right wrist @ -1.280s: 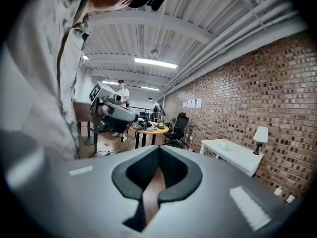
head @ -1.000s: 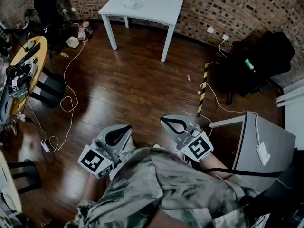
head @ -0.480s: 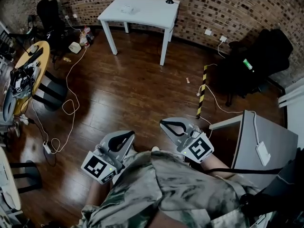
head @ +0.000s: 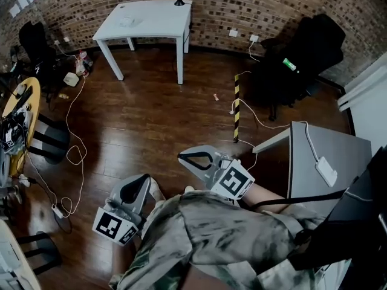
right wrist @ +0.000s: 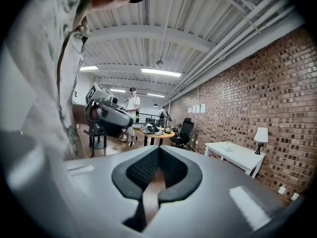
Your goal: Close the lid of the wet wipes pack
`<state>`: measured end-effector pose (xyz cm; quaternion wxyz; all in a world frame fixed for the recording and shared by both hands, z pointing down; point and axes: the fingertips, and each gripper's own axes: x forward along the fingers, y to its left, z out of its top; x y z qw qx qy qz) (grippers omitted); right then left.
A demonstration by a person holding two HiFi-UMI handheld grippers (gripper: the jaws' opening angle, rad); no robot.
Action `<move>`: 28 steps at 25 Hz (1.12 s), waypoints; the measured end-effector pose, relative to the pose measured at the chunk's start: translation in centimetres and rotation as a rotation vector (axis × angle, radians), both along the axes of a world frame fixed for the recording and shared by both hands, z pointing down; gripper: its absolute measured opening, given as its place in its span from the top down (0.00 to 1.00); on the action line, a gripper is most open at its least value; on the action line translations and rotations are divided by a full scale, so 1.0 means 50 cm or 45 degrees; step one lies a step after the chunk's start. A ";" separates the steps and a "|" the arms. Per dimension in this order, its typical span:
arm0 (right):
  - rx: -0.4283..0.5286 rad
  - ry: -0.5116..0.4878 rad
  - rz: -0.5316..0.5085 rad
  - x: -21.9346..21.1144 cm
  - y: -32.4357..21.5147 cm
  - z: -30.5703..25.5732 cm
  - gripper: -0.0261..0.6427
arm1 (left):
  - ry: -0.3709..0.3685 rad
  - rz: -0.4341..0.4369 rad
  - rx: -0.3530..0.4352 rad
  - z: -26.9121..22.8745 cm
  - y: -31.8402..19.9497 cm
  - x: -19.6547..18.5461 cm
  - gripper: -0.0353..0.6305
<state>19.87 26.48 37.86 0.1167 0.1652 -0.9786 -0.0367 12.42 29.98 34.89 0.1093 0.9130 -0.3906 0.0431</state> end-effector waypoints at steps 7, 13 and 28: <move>0.000 0.010 -0.017 0.008 0.019 0.005 0.95 | 0.005 0.011 -0.007 0.005 0.012 0.019 0.95; 0.009 0.012 -0.013 0.010 0.025 0.003 0.95 | 0.008 0.022 -0.002 0.005 0.017 0.022 0.95; 0.019 0.013 -0.044 -0.004 0.031 -0.005 0.95 | 0.008 0.022 -0.013 0.011 0.010 0.018 0.95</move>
